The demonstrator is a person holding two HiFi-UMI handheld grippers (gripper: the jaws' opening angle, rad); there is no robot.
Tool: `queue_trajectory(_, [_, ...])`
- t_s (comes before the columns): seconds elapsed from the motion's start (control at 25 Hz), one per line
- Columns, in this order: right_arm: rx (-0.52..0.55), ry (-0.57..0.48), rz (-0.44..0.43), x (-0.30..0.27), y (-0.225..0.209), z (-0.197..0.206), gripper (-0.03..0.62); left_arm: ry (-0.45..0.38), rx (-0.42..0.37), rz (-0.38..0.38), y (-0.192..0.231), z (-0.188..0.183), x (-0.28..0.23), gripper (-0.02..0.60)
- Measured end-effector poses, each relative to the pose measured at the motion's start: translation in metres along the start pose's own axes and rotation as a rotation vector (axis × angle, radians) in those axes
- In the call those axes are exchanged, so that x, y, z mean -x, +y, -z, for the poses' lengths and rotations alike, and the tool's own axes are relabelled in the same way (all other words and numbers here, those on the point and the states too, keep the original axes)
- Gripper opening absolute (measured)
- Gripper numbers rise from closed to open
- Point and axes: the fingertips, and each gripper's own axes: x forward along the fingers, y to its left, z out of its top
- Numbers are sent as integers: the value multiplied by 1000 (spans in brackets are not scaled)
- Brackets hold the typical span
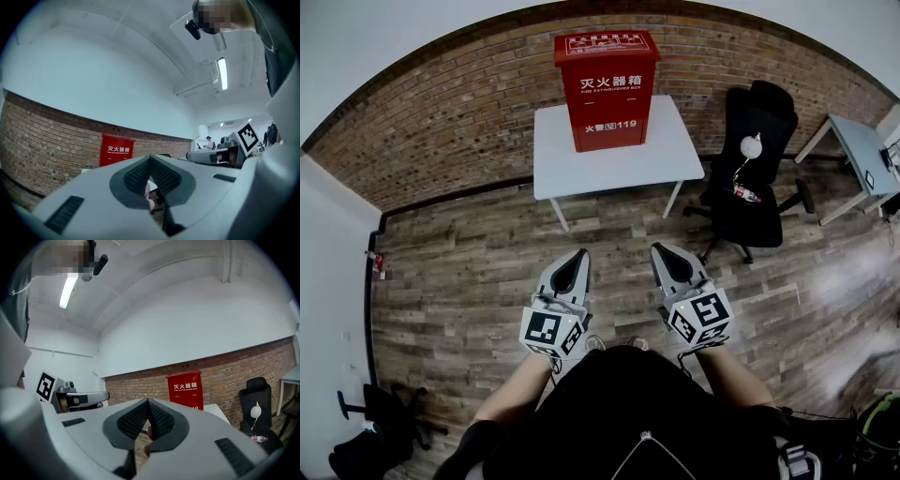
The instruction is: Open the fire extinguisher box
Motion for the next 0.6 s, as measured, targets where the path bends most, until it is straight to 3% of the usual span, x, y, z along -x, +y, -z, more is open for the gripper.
queue_trajectory(0.16, [3, 5, -1, 3, 7, 3, 18, 0, -32, -4, -4, 0, 10, 48])
queue_trajectory(0.6, [0, 20, -28, -15, 34, 9, 20, -4, -26, -6, 17, -4, 22, 48])
